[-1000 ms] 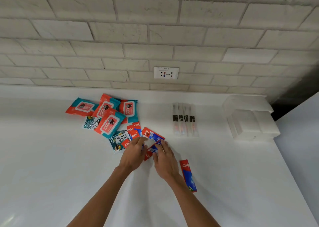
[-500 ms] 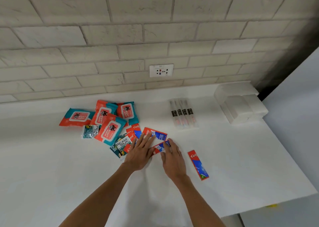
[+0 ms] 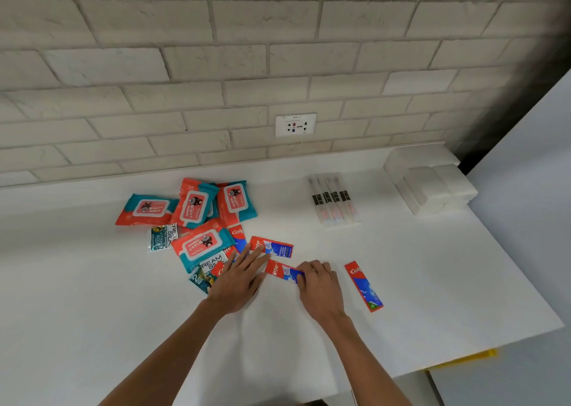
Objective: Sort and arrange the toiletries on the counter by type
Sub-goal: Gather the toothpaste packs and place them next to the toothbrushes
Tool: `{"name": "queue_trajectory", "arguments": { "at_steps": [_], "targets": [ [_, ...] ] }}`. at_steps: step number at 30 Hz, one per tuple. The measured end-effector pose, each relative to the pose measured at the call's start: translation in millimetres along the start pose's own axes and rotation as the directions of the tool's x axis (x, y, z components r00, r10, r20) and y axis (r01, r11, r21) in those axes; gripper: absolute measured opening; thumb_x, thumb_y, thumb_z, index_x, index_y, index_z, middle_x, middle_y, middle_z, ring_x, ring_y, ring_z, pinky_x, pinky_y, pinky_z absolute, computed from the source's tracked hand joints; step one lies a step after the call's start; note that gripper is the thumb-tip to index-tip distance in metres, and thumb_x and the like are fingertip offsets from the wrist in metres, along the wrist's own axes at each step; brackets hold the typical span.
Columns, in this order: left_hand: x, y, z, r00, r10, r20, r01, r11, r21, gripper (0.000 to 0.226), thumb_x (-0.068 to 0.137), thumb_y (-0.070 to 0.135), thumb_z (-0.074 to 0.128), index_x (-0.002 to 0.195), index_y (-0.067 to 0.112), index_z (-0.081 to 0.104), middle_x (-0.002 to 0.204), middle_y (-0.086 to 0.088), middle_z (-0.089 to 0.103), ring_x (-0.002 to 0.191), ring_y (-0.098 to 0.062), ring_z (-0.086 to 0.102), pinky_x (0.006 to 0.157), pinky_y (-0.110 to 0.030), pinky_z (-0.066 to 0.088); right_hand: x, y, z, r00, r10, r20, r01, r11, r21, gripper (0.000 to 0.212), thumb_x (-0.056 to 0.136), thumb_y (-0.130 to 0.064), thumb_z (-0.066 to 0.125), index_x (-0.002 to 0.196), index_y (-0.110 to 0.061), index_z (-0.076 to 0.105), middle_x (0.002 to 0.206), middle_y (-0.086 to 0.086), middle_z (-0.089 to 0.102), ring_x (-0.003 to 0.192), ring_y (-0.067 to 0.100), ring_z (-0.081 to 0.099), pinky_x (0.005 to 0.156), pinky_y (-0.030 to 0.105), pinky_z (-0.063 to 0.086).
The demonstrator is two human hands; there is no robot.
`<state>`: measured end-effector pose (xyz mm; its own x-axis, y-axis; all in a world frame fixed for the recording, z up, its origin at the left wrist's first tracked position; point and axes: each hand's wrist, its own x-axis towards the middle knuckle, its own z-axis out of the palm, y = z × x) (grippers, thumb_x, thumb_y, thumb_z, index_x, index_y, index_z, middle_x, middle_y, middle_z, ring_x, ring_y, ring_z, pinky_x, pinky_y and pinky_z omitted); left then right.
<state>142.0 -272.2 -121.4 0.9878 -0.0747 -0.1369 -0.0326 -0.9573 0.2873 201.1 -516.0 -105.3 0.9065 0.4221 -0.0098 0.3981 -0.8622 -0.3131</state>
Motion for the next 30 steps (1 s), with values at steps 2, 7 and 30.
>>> {"name": "queue_trajectory", "arguments": {
  "at_steps": [2,7,30],
  "targets": [
    [-5.5,1.2,0.6,1.0,-0.011,-0.022,0.01,1.0,-0.03,0.058,0.109,0.056,0.021,0.163,0.039,0.009,0.172,0.014,0.001,0.157,-0.011,-0.013,0.129,-0.047,0.008,1.2,-3.1,0.0,0.999,-0.025,0.029,0.024,0.999,0.03,0.022,0.107,-0.032,0.058,0.126,-0.024,0.065,0.122,-0.002,0.067,0.112,0.019,0.059,0.096,0.038,0.053],
    [-19.1,30.5,-8.7,0.988,-0.092,-0.122,0.069,0.981,-0.181,0.058,0.106,0.038,0.05,0.16,0.032,0.03,0.168,0.008,0.026,0.158,-0.016,0.015,0.125,-0.043,0.025,13.8,-16.5,-2.9,0.998,-0.058,0.027,0.057,0.998,0.034,0.038,0.102,-0.031,0.07,0.138,-0.027,0.064,0.138,-0.002,0.065,0.123,0.018,0.059,0.101,0.036,0.054],
    [78.0,40.3,-28.4,0.997,-0.047,0.067,0.05,0.998,-0.044,0.069,0.104,0.059,0.005,0.164,0.025,0.008,0.173,0.003,0.004,0.159,-0.019,-0.004,0.127,-0.037,0.001,31.1,-10.8,15.6,0.994,-0.056,0.093,0.07,0.985,-0.157,0.07,0.075,-0.05,0.094,0.131,-0.015,0.074,0.141,0.01,0.07,0.133,0.032,0.066,0.11,0.05,0.054]
  ]
}}
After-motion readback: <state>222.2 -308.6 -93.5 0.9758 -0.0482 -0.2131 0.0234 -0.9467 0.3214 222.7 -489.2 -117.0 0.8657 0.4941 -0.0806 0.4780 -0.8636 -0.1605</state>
